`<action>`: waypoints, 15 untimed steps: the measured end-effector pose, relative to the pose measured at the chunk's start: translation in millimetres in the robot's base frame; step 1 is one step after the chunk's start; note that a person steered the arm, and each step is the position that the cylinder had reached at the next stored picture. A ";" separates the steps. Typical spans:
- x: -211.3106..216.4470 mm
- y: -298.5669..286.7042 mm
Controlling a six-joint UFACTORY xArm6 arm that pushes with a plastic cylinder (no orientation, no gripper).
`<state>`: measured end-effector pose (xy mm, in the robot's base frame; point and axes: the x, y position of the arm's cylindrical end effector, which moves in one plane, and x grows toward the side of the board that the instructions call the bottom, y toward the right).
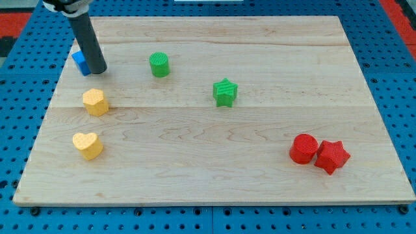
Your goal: Arrange the yellow blocks and blue cube in a row towards the left side of the board
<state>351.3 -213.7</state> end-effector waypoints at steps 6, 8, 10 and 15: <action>-6.0 -56.2; -14.0 -34.1; 40.4 -19.5; 92.7 -3.9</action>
<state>444.0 -217.6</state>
